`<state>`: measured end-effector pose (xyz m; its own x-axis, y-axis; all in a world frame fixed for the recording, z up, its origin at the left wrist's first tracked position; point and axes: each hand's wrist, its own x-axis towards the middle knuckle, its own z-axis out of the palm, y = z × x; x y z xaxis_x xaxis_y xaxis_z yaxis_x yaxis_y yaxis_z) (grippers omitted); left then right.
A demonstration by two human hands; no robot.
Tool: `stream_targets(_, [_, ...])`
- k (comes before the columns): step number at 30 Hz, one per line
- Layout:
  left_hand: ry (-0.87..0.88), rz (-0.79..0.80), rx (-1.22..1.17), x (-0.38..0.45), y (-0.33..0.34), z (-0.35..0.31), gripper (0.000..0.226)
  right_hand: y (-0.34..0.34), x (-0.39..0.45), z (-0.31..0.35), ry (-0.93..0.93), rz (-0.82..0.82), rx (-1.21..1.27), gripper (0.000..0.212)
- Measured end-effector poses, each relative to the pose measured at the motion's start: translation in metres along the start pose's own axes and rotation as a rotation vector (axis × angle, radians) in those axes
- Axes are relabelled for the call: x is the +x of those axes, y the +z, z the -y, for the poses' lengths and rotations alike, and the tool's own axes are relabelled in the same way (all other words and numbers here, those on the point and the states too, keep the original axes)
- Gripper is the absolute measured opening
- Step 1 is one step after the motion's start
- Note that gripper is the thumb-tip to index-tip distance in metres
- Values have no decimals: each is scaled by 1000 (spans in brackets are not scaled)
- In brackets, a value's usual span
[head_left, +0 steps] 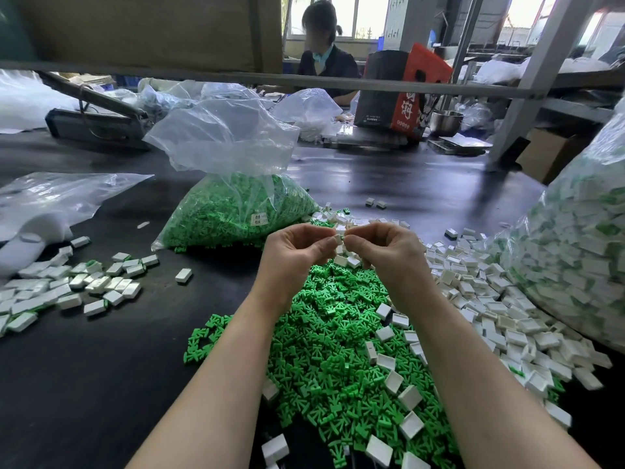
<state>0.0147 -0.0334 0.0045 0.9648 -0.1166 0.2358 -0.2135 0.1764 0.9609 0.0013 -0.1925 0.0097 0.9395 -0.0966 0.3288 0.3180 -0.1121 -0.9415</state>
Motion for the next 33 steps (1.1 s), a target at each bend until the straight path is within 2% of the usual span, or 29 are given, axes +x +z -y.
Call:
stream_targets(9, [-6, 65, 129, 1, -7, 2, 8, -6, -2, -1, 60, 176, -127, 7])
stream_targets(12, [-68, 186, 261, 2, -10, 2, 11, -5, -2, 0, 50, 183, -88, 9])
stream_targets(15, [-83, 312, 327, 0, -8, 1, 27, -5, -2, 0, 70, 213, -120, 13])
stream_targets(21, [-91, 343, 323, -2, -4, -1, 29, -7, -5, -1, 170, 389, -99, 23])
stream_targets(33, [-174, 442, 249, -5, -5, -3, 32, -12, -5, -9, 227, 499, 86, 26])
